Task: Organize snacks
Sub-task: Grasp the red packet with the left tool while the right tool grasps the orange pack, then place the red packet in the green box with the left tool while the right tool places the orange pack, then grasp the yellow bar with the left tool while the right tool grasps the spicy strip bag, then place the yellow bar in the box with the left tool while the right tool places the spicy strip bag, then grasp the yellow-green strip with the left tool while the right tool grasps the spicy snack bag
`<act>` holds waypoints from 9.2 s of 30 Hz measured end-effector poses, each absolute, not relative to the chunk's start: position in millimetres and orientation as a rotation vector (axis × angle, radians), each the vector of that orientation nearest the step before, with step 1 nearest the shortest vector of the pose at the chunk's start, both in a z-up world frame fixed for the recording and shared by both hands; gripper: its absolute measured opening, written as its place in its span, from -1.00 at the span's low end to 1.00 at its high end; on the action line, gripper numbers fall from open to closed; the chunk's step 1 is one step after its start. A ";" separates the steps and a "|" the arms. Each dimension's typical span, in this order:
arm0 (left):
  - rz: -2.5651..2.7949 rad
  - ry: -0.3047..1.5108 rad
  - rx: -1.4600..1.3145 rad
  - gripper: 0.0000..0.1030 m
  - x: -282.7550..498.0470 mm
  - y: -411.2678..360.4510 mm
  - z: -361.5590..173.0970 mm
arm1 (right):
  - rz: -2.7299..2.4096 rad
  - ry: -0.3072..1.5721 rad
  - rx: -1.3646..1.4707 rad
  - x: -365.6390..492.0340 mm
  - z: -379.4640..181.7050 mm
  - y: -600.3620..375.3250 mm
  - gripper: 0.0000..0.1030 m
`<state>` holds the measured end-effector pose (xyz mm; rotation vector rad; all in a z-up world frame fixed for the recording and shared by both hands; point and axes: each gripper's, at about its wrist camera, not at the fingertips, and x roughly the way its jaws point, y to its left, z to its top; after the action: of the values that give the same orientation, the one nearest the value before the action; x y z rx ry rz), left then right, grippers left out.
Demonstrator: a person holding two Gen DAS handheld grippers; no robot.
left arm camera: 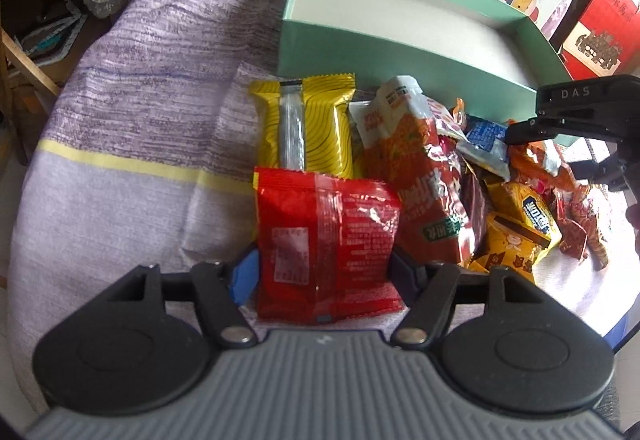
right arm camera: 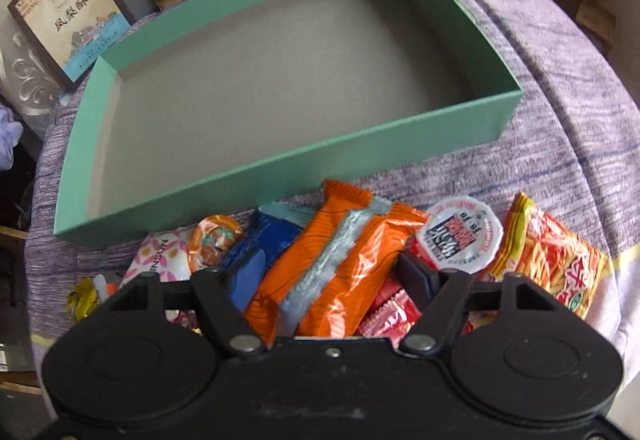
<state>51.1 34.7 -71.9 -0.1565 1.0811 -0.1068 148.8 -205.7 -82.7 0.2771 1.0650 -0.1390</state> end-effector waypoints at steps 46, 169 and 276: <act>-0.163 0.888 -0.100 0.09 114.6 44.4 37.9 | 0.129 0.841 0.180 106.1 4.6 -269.9 -0.04; -0.001 0.954 -0.086 -0.03 85.3 91.5 -31.6 | 0.483 0.969 0.081 73.5 -36.3 -118.9 -0.39; -0.255 1.065 0.053 -0.42 109.5 -18.0 -74.9 | 0.028 0.942 0.029 32.7 -85.9 -305.8 0.05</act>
<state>109.5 -18.0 -74.9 0.0532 1.0647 -0.2549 32.7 -305.8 -85.9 0.0292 0.9419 0.0284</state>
